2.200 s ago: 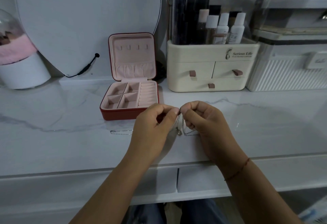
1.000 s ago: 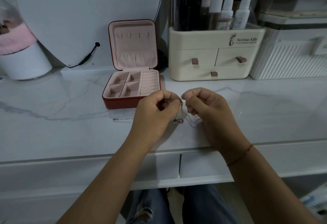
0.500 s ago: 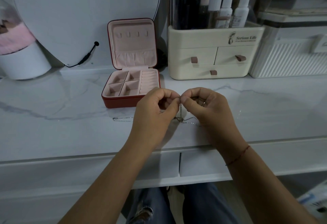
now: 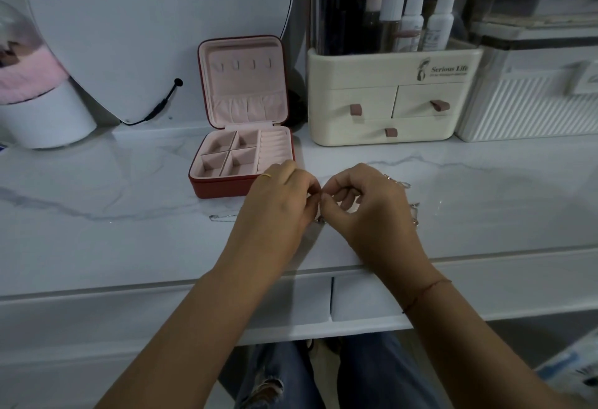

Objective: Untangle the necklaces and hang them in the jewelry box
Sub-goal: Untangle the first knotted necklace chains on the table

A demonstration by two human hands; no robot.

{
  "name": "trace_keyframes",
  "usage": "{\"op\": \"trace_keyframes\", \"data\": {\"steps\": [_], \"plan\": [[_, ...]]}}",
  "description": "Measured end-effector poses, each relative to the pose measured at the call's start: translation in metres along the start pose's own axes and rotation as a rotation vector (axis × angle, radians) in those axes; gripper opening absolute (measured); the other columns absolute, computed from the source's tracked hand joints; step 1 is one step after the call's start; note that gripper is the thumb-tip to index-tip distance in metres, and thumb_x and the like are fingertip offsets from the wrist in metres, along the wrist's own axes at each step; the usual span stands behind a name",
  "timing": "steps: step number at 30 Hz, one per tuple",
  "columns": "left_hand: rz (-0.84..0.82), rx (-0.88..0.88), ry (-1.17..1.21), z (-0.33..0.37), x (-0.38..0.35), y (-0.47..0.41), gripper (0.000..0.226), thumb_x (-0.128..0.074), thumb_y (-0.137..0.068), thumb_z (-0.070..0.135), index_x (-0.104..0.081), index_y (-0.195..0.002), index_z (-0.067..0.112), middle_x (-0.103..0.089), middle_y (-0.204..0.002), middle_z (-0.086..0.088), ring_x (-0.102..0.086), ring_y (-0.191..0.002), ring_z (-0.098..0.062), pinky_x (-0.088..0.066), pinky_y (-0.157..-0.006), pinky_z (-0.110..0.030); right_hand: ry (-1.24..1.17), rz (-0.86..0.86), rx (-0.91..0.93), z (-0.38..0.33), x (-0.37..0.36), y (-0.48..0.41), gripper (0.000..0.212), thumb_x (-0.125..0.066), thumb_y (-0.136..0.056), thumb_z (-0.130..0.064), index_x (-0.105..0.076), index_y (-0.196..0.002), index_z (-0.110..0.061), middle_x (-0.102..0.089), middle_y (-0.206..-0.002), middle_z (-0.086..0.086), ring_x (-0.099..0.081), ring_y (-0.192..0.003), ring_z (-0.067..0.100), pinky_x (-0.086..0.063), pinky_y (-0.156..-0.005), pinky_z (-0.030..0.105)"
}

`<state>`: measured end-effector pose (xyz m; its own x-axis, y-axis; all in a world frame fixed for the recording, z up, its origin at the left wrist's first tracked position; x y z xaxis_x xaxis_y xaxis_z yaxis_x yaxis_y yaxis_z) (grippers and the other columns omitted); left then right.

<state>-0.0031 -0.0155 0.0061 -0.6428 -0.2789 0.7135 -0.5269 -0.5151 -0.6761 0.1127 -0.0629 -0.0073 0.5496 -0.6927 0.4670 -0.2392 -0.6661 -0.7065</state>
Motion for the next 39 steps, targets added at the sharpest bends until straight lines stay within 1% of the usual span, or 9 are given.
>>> {"op": "trace_keyframes", "data": {"steps": [6, 12, 15, 18, 20, 23, 25, 29, 39], "plan": [[-0.039, -0.055, -0.074, 0.004, 0.003, 0.000, 0.024, -0.045, -0.081, 0.022, -0.063, -0.076, 0.007, -0.057, -0.073, -0.008, -0.056, -0.065, -0.023, -0.036, -0.059, -0.023, 0.143, 0.023, 0.084, -0.006, -0.003, 0.005, 0.013, -0.055, -0.077, -0.027, -0.060, -0.073, -0.016, -0.049, -0.070, -0.010, -0.043, -0.059, 0.007, -0.041, -0.056, 0.026], [-0.148, 0.134, 0.239, -0.003, 0.003, 0.005, 0.003, -0.061, -0.086, 0.014, -0.061, -0.088, 0.014, -0.052, -0.086, 0.007, -0.052, -0.081, -0.010, -0.042, -0.069, -0.020, 0.042, -0.022, 0.071, -0.006, 0.000, 0.002, 0.010, -0.056, -0.074, -0.025, -0.058, -0.070, -0.016, -0.052, -0.066, -0.007, -0.044, -0.058, 0.009, -0.040, -0.054, 0.021], [-0.133, 0.188, 0.310, -0.008, 0.004, 0.005, 0.005, -0.061, -0.083, 0.012, -0.060, -0.087, 0.015, -0.053, -0.084, 0.010, -0.052, -0.080, -0.009, -0.041, -0.069, -0.016, -0.128, -0.076, -0.084, -0.002, 0.005, -0.003, 0.007, -0.065, -0.073, -0.009, -0.061, -0.069, -0.011, -0.058, -0.064, 0.000, -0.049, -0.059, 0.013, -0.041, -0.055, 0.017], [-0.118, 0.270, 0.316, -0.018, 0.005, 0.006, 0.006, -0.061, -0.084, 0.011, -0.058, -0.086, 0.017, -0.053, -0.084, 0.012, -0.051, -0.078, -0.006, -0.038, -0.067, -0.012, -0.423, -0.138, -0.315, 0.008, 0.011, -0.006, 0.016, -0.061, -0.079, 0.001, -0.063, -0.068, -0.011, -0.058, -0.056, -0.001, -0.046, -0.050, 0.007, -0.039, -0.051, 0.017], [-0.072, 0.342, 0.384, -0.020, 0.007, 0.008, 0.007, -0.062, -0.085, 0.010, -0.060, -0.084, 0.017, -0.056, -0.082, 0.011, -0.052, -0.074, -0.002, -0.037, -0.065, -0.008, -0.560, -0.175, -0.414, 0.014, 0.013, -0.008, 0.021, -0.058, -0.082, 0.000, -0.062, -0.066, -0.014, -0.054, -0.053, -0.009, -0.045, -0.051, 0.006, -0.037, -0.054, 0.017], [-0.004, 0.468, 0.645, -0.012, 0.012, 0.009, 0.008, -0.066, -0.084, 0.011, -0.067, -0.083, 0.019, -0.065, -0.075, 0.009, -0.057, -0.067, 0.004, -0.042, -0.064, -0.007, -0.649, -0.243, -0.488, 0.020, 0.011, -0.011, 0.014, -0.063, -0.078, -0.015, -0.064, -0.066, -0.019, -0.051, -0.055, -0.005, -0.039, -0.057, 0.020, -0.027, -0.055, 0.025], [0.010, 0.539, 0.812, -0.004, 0.012, 0.009, 0.008, -0.067, -0.083, 0.011, -0.070, -0.085, 0.019, -0.070, -0.072, 0.004, -0.063, -0.066, -0.001, -0.048, -0.065, -0.011, -0.630, -0.283, -0.497, 0.018, 0.012, -0.013, 0.009, -0.064, -0.075, -0.020, -0.066, -0.067, -0.020, -0.049, -0.056, -0.004, -0.038, -0.057, 0.016, -0.027, -0.055, 0.023], [-0.003, 0.652, 0.994, 0.005, 0.007, 0.008, 0.008, -0.067, -0.083, 0.010, -0.073, -0.088, 0.011, -0.073, -0.071, 0.000, -0.066, -0.063, -0.004, -0.050, -0.062, -0.014, -0.640, -0.332, -0.450, 0.007, 0.017, -0.020, 0.018, -0.059, -0.085, -0.007, -0.063, -0.069, -0.013, -0.047, -0.049, -0.011, -0.038, -0.046, 0.001, -0.031, -0.047, 0.010], [0.018, 0.662, 0.985, 0.007, 0.010, 0.010, 0.008, -0.070, -0.081, 0.010, -0.073, -0.084, 0.017, -0.074, -0.074, 0.002, -0.066, -0.067, -0.003, -0.052, -0.067, -0.015, -0.536, -0.417, -0.386, -0.004, 0.023, -0.029, 0.018, -0.060, -0.082, -0.003, -0.067, -0.069, -0.014, -0.057, -0.056, -0.011, -0.045, -0.054, 0.000, -0.038, -0.055, 0.011]]}}
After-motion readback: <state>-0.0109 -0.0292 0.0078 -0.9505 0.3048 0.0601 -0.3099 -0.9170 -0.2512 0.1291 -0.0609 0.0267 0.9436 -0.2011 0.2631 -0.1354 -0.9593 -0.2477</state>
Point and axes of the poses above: each hand's wrist, its own y-axis away from the middle knuckle, its own x-axis out of the back of the hand, z = x × y, the point moved 4 cm from there along -y, towards the middle knuckle
